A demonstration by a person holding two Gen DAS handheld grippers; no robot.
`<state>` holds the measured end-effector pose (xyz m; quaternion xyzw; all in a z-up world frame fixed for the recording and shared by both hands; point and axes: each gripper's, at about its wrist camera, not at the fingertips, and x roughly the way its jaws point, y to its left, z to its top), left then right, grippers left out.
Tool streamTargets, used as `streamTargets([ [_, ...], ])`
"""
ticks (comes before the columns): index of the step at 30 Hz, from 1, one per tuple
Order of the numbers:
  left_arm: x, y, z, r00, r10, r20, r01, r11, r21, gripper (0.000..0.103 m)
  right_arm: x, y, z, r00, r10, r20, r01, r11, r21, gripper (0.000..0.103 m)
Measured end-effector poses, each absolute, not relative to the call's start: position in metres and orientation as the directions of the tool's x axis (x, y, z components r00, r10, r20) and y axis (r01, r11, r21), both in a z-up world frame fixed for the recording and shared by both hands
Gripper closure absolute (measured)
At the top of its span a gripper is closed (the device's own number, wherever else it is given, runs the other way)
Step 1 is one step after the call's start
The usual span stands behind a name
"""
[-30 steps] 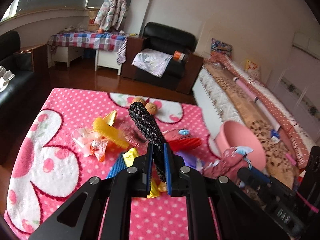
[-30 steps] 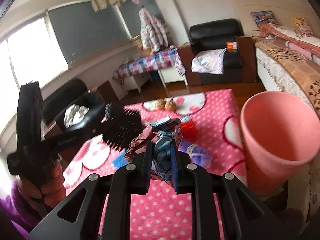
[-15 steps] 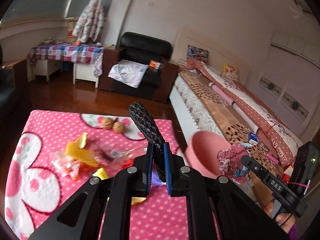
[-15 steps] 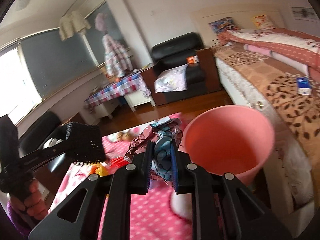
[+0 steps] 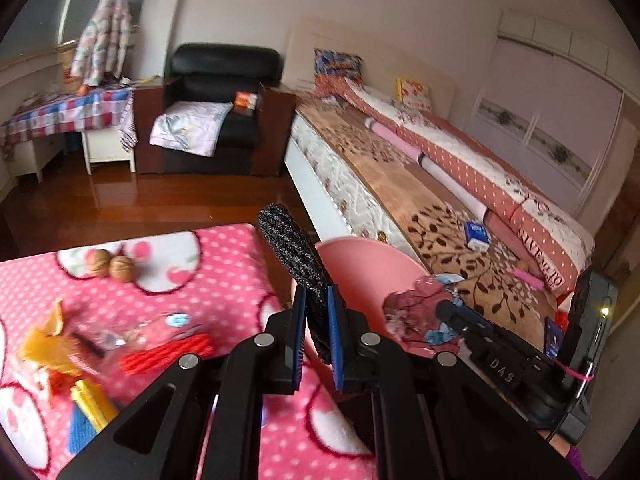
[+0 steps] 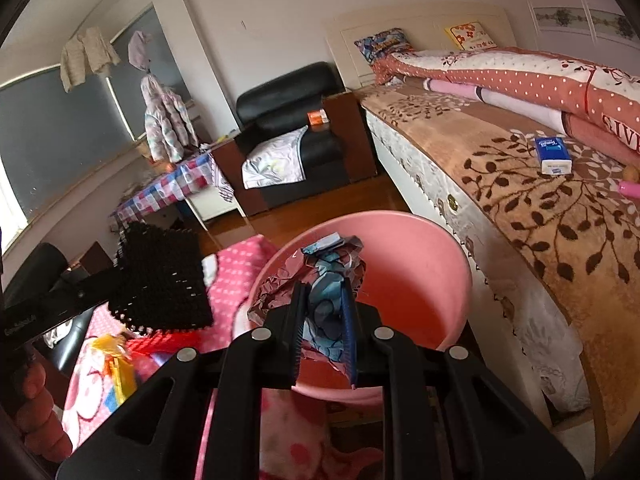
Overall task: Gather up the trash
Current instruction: 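Carry both held items over the pink bucket and open both tools to drop them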
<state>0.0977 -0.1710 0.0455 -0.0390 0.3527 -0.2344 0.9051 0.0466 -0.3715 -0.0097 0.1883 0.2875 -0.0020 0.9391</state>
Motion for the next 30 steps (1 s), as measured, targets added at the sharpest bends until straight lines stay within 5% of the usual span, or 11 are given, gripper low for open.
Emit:
streamTargets([
  [18,0.132,-0.218,-0.004,0.544,-0.442,-0.713,0.437,0.875,-0.209,0.092,0.062,-0.375,-0.038,0.800,0.059,-0.597,0.149,0.944,0.293,0.085],
  [26,0.130,-0.215,-0.001,0.558,-0.440,-0.703,0.430,0.878,-0.209,0.070,0.063,-0.376,-0.040,0.792,0.065,-0.607,0.167,0.934,0.317,0.062],
  [30,0.128,-0.209,0.005,0.570,-0.441,-0.693,0.418,0.882,-0.217,0.069,0.060,-0.376,-0.037,0.796,0.073,-0.600,0.159,0.932,0.325,0.060],
])
